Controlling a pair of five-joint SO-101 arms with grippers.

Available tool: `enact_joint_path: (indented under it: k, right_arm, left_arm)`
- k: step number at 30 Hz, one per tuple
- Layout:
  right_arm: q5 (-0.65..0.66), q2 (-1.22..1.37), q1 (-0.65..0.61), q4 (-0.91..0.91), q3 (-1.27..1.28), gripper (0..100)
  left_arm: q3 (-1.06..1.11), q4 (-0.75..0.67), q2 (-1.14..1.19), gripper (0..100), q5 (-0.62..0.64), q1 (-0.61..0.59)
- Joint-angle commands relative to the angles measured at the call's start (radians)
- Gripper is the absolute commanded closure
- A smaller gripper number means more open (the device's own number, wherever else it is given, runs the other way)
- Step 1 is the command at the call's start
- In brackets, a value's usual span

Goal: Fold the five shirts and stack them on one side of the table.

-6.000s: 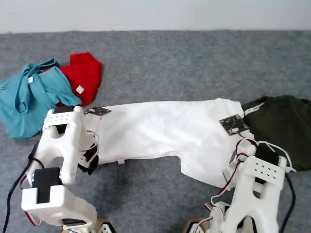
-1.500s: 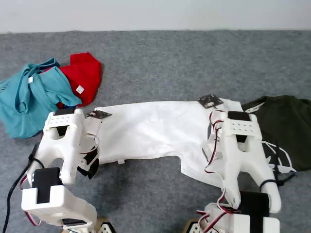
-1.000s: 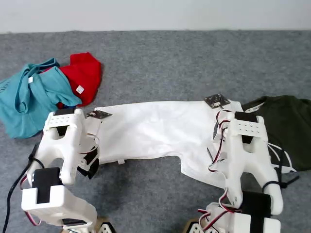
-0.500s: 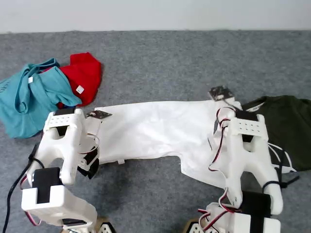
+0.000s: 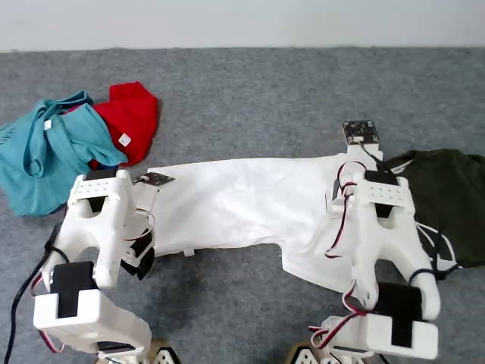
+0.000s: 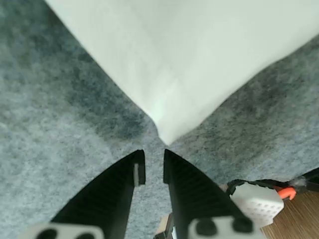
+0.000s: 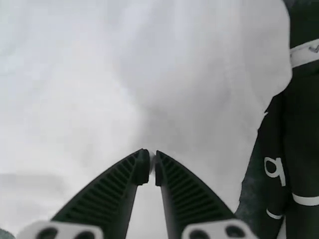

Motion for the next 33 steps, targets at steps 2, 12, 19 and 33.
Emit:
enact_joint_path:
  k: [2, 12, 19, 33]
  right_arm:
    - [-0.043, 0.004, 0.010, -0.013, -0.091, 96.8]
    - [-0.025, 0.007, 0.010, 0.053, -0.176, 97.4]
    - [0.031, 0.005, 0.002, 0.191, -0.192, 87.6]
    - [0.064, 0.019, -0.051, 0.188, -0.189, 87.2]
  left_arm:
    - [0.001, 0.006, -0.026, 92, 0.008, 0.005]
    - [0.002, 0.006, -0.026, 92, 0.008, 0.005]
    - [0.002, 0.005, -0.026, 92, 0.008, 0.005]
    - [0.002, 0.005, -0.026, 92, 0.008, 0.005]
